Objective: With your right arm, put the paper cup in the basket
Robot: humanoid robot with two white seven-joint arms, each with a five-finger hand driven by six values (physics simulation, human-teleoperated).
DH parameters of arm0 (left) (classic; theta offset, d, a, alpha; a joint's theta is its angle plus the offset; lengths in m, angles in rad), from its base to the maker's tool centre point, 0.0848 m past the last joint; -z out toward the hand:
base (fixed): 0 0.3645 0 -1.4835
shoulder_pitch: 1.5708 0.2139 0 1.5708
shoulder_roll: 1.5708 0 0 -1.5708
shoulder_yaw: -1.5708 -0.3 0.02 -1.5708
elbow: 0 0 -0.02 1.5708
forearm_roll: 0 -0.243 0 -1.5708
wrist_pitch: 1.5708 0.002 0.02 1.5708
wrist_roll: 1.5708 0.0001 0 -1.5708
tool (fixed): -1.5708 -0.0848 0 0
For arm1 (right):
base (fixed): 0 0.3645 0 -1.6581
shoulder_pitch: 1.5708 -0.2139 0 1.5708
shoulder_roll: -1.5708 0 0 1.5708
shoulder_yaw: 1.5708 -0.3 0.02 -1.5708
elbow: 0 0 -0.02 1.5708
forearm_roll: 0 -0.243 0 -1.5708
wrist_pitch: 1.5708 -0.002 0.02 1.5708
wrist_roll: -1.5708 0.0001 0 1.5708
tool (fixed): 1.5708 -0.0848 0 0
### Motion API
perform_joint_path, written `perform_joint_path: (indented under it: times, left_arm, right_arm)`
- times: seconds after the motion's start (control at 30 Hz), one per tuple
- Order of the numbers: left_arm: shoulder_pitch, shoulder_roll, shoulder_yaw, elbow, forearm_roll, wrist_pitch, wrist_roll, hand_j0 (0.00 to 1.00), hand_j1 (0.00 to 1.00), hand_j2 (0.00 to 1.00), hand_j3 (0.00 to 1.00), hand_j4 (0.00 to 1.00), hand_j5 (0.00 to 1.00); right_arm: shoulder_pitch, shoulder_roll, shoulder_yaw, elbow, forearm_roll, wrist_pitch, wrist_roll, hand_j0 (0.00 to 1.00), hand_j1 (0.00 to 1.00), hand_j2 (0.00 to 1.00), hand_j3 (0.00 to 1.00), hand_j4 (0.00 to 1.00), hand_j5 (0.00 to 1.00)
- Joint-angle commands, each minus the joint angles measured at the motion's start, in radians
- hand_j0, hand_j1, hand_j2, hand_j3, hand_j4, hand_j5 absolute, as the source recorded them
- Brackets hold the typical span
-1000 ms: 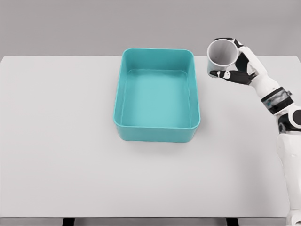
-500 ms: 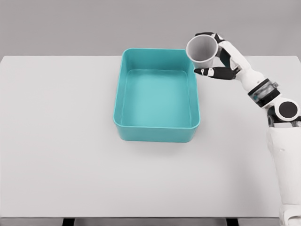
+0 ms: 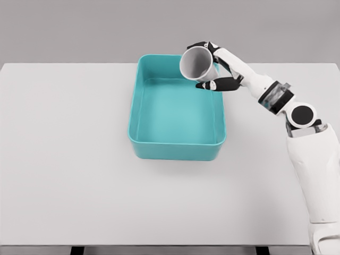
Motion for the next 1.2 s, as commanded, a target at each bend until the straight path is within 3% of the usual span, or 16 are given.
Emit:
perform_joint_path:
  times: [0.0, 0.43, 1.07, 1.1, 1.13, 1.17]
  left_arm:
    - [0.000, 0.000, -0.001, 0.000, 0.000, 0.000, 0.000, 1.00, 1.00, 1.00, 1.00, 1.00, 1.00]
    - [0.000, 0.000, -0.001, 0.000, 0.000, 0.000, 0.000, 1.00, 1.00, 1.00, 1.00, 1.00, 1.00]
    - [0.000, 0.000, -0.001, 0.000, 0.000, 0.001, 0.000, 1.00, 1.00, 1.00, 1.00, 1.00, 1.00]
    - [0.000, 0.000, -0.001, 0.000, 0.000, 0.000, 0.000, 1.00, 1.00, 1.00, 1.00, 1.00, 1.00]
    - [0.000, 0.000, -0.001, 0.000, 0.000, 0.000, 0.000, 1.00, 1.00, 1.00, 1.00, 1.00, 1.00]
    - [0.000, 0.000, -0.001, 0.000, 0.000, 0.000, 0.000, 1.00, 1.00, 1.00, 1.00, 1.00, 1.00]
  right_arm:
    - [0.000, -0.003, 0.028, -0.012, 0.033, 0.001, 0.000, 0.61, 0.61, 0.61, 0.61, 0.61, 0.61]
    - [-0.066, -0.009, 0.172, -0.022, 0.218, 0.038, 0.000, 0.60, 0.60, 0.60, 0.60, 0.60, 0.60]
    - [-0.153, -0.062, 0.367, -0.015, 0.312, 0.140, 0.000, 0.60, 0.60, 0.60, 0.60, 0.60, 0.60]
    - [-0.155, -0.062, 0.367, -0.015, 0.312, 0.142, 0.000, 0.62, 0.62, 0.62, 0.62, 0.62, 0.62]
    - [-0.155, -0.062, 0.367, -0.015, 0.312, 0.142, 0.000, 0.71, 0.71, 0.71, 0.71, 0.71, 0.71]
    - [-0.153, -0.062, 0.368, -0.016, 0.312, 0.145, 0.000, 0.89, 0.89, 0.89, 0.89, 0.89, 0.89]
